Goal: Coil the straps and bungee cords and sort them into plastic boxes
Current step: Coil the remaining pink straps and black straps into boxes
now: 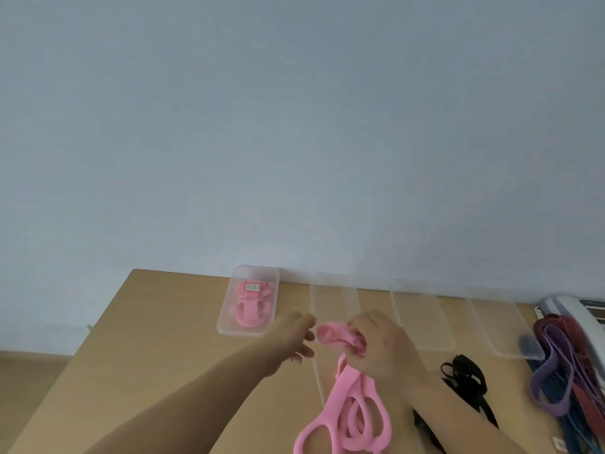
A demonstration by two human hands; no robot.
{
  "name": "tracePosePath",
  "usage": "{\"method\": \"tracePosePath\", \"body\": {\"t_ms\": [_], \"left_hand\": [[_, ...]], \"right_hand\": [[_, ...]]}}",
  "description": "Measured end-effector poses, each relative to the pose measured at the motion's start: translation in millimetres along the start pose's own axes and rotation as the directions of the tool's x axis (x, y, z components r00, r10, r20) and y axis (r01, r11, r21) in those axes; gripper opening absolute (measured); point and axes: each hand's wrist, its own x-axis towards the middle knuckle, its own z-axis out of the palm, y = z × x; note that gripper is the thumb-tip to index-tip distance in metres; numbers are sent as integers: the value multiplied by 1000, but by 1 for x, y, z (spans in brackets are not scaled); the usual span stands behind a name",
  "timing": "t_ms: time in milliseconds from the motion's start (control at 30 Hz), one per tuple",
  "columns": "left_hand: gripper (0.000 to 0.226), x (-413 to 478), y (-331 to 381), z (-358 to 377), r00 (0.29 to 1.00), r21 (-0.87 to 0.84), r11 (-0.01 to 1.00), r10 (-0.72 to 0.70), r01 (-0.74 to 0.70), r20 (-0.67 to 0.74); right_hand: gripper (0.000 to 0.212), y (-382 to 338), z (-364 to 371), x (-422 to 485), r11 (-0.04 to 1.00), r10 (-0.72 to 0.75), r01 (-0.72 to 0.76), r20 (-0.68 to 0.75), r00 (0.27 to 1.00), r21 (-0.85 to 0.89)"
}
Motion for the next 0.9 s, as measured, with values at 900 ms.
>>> {"method": "tracePosePath", "body": {"t_ms": [900], "left_hand": [[20, 118, -5, 24, 917, 573, 816, 169, 76, -362]], "right_hand": [[31, 92, 84, 130, 857, -132, 352, 500, 856, -377]]}}
